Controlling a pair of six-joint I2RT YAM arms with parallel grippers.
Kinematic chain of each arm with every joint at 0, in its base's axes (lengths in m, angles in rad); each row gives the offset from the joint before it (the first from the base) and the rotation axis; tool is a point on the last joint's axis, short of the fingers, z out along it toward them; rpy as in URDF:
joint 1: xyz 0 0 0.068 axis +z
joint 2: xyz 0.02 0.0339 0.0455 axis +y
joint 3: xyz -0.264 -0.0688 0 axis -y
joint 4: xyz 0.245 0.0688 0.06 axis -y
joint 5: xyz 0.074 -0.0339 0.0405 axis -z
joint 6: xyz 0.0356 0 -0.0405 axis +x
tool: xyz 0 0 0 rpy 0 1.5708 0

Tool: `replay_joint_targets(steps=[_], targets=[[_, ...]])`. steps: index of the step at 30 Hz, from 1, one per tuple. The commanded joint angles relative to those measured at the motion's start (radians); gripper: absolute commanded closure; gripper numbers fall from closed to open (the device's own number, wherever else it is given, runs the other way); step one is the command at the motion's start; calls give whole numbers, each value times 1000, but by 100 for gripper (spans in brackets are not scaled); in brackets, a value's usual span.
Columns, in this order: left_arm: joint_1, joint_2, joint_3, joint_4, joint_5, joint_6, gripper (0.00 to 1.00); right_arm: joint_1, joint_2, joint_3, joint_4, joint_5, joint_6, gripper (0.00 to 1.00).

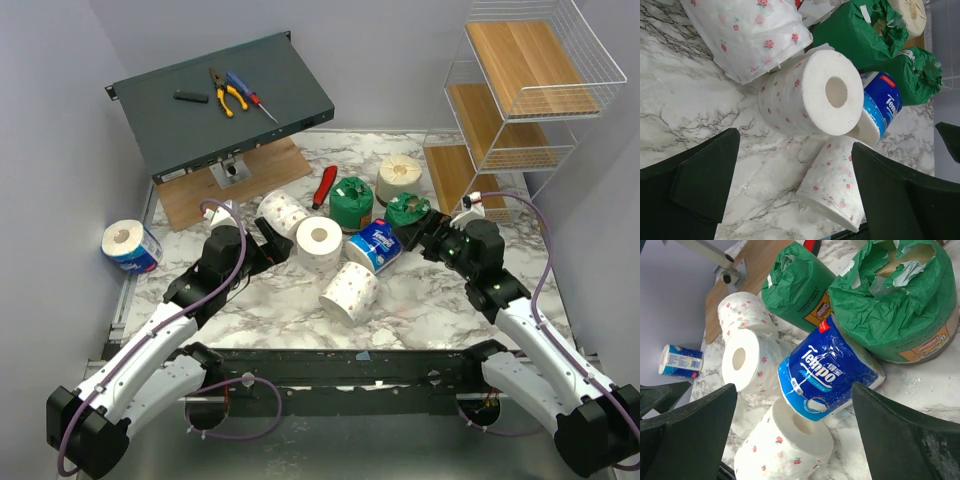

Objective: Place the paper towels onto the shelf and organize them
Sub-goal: Adjust the paper towel at the center of the board.

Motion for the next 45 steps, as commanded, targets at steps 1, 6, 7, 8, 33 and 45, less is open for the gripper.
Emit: replay_joint_targets(steps=[1,6,7,8,33,45], targets=[[-1,-20,15,-11,7,22,1,2,12,44,-43,32,-25,0],[0,-48,1,4,19,47,1,2,41,73,-58,-3,-33,0],[-1,-50,1,3,22,53,2,1,48,81,-66,-2,-33,0],[0,-51,4,0,22,59,2,1,54,94,-80,0,-41,0],[-1,-37,-30,97,226,153,2,185,49,106,-256,-135,-133,6],[-128,-72,-110,111,348,207,5,275,124,5,-88,-115,-93,6]])
